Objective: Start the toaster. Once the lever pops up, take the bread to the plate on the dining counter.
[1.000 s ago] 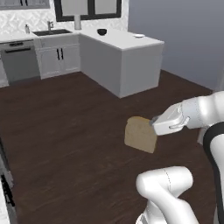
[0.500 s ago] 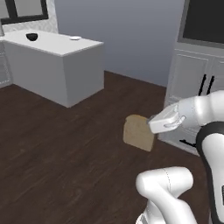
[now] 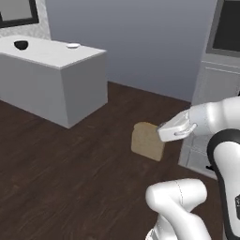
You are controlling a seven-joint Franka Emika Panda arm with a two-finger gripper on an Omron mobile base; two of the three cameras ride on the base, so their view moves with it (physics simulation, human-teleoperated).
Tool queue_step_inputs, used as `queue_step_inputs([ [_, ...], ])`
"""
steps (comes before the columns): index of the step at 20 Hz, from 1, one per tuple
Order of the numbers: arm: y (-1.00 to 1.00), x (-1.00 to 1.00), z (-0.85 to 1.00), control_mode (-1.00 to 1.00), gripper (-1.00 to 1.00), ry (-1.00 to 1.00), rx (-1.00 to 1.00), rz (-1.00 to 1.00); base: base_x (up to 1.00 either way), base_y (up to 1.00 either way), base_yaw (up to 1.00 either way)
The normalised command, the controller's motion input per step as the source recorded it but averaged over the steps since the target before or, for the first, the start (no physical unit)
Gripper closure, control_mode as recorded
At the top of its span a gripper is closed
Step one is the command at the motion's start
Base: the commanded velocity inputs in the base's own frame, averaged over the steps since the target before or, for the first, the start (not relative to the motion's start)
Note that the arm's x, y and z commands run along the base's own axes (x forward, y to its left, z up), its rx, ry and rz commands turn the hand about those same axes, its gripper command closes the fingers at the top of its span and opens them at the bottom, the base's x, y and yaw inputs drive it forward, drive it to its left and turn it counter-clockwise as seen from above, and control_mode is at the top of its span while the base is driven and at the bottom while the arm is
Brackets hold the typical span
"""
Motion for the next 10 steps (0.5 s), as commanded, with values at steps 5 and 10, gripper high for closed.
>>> queue_step_inputs([
  [5, 0.00, 0.00, 0.00, 1.00, 1.00, 0.00, 0.00, 0.00, 1.00, 0.09, -0.17],
  [10, 0.00, 0.00, 0.00, 1.00, 1.00, 0.00, 0.00, 0.00, 1.00, 0.09, -0.17],
])
